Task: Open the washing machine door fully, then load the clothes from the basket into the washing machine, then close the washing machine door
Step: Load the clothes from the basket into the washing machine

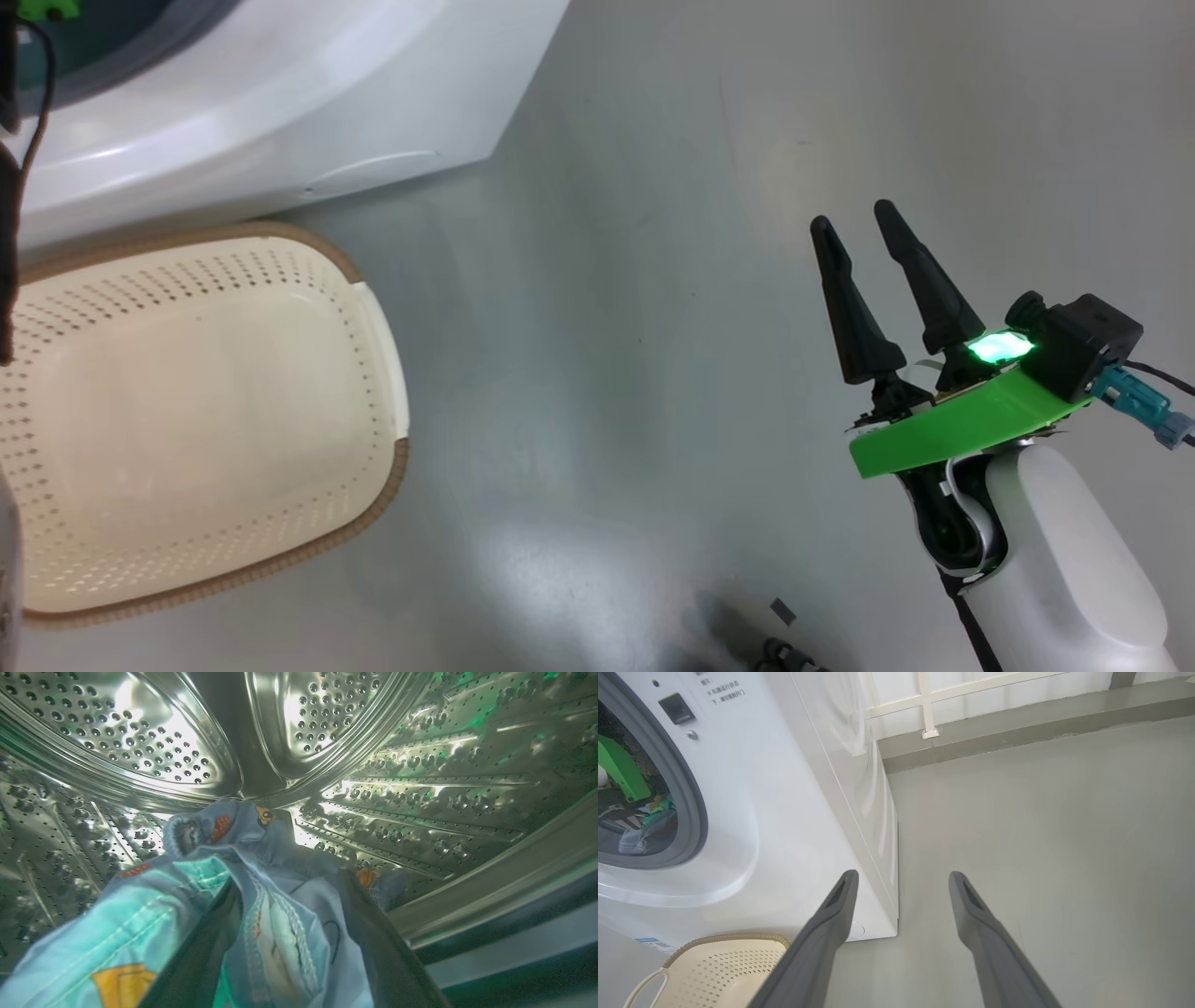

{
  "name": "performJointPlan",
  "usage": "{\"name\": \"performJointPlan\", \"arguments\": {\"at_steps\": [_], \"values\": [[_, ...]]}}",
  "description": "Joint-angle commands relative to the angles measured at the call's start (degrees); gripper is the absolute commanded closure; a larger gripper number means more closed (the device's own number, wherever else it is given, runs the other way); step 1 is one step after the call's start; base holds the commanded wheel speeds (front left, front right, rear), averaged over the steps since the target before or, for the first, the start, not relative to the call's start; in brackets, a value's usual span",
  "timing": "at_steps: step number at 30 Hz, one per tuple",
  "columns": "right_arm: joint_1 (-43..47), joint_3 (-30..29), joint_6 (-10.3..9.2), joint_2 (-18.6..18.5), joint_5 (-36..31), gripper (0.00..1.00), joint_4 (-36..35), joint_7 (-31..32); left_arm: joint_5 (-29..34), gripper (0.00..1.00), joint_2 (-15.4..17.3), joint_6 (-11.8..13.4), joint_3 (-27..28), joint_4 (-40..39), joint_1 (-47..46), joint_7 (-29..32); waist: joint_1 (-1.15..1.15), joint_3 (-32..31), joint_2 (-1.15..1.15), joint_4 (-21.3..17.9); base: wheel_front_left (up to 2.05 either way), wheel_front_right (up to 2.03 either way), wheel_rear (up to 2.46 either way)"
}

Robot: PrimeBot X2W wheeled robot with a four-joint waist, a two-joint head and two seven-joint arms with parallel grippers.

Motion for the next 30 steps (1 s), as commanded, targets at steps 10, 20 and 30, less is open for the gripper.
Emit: {"name": "performJointPlan", "arguments": {"at_steps": [10,20,30], "values": [[1.3,0.7,0.09,-1.6,-0.5,0.0,-0.7,-0.7,-1.2,0.0,1.0,-2.1,-0.6,-0.5,3.0,-5.7,0.0,-4.1,0.0,2.7,0.0,0.0,0.0],[2.5,0.2,0.09,-2.0,-0.7,0.0,-0.5,-0.7,-3.0,0.0,0.7,-2.7,0.3,-4.8,12.0,-8.8,0.0,-8.4,0.0,5.0,0.0,0.0,0.0],[4.1,0.3,0.09,-2.7,-1.0,0.0,0.1,-0.7,-4.8,0.0,1.6,-1.7,3.5,-19.9,27.2,-9.0,0.0,-14.2,0.0,7.2,0.0,0.0,0.0]]}}
